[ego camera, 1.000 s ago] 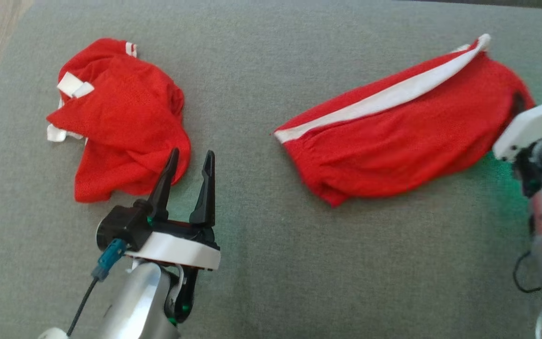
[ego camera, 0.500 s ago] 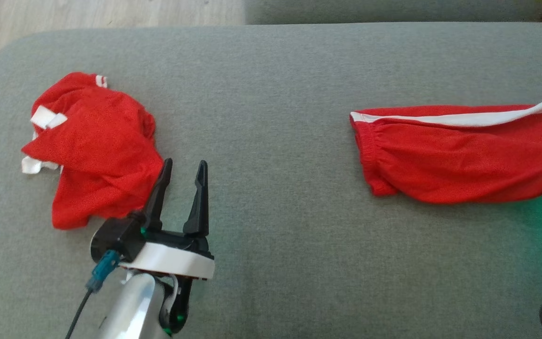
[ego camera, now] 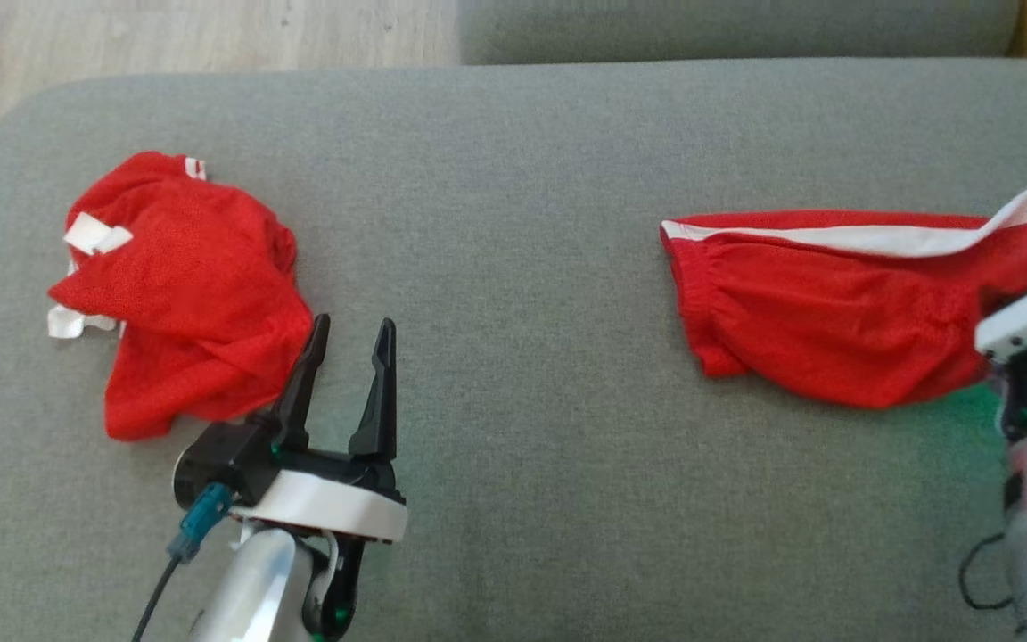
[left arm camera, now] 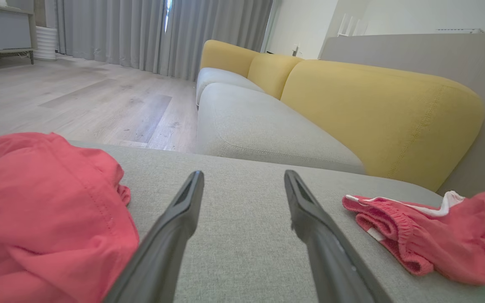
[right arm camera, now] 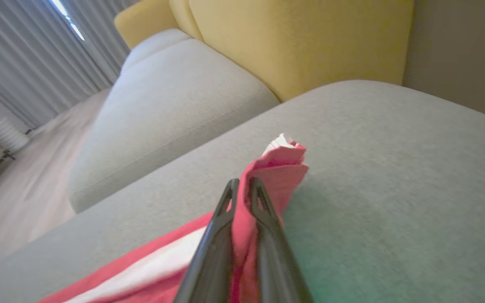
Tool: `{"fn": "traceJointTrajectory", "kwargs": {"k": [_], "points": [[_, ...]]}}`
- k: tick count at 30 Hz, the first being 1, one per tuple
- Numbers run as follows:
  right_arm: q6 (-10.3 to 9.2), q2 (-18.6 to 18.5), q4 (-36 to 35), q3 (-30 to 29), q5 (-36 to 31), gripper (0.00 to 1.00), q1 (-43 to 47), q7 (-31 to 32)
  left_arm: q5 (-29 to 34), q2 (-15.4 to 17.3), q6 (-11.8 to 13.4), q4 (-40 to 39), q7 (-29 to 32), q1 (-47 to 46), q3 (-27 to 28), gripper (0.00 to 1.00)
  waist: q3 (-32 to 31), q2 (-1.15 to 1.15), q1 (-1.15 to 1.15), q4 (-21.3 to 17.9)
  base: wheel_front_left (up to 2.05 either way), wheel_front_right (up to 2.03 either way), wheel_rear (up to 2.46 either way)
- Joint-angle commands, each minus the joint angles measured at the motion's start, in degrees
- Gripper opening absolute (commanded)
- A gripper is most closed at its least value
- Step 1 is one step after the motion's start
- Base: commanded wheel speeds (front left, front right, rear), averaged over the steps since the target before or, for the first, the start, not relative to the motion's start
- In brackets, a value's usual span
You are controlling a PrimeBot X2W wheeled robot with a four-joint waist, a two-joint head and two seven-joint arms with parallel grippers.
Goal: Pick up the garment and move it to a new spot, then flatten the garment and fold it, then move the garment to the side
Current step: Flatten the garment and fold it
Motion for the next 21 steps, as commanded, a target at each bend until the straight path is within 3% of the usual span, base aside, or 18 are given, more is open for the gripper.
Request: {"fn": "traceJointTrajectory", "kwargs": {"k": [1, 13, 21], "points": [[-0.05, 0.7, -2.8, 3.4, 1.6, 0.00, -0.7, -0.7, 0.6, 0.2, -0.2, -1.3, -0.5, -0.4, 2.1, 1.00, -1.2, 0.00, 0.00, 0.6, 0.00, 0.00, 0.00], [-0.05, 4.6, -12.5, 23.2, 15.3, 0.00, 5.2, 0.8, -0.2, 0.2, -0.1, -0.3, -0.5, 2.2, 2.0, 1.00, -6.1, 0.00, 0.00, 3.0, 0.00, 0.00, 0.00], [-0.05, 3.6, -14.5, 33.0, 23.0, 0.00, 7.5, 0.0, -0.5, 0.2, -0.1, 0.9, -0.5, 3.1, 1.4, 1.00, -6.6, 0.00, 0.00, 5.0, 0.00, 0.00, 0.00]]}}
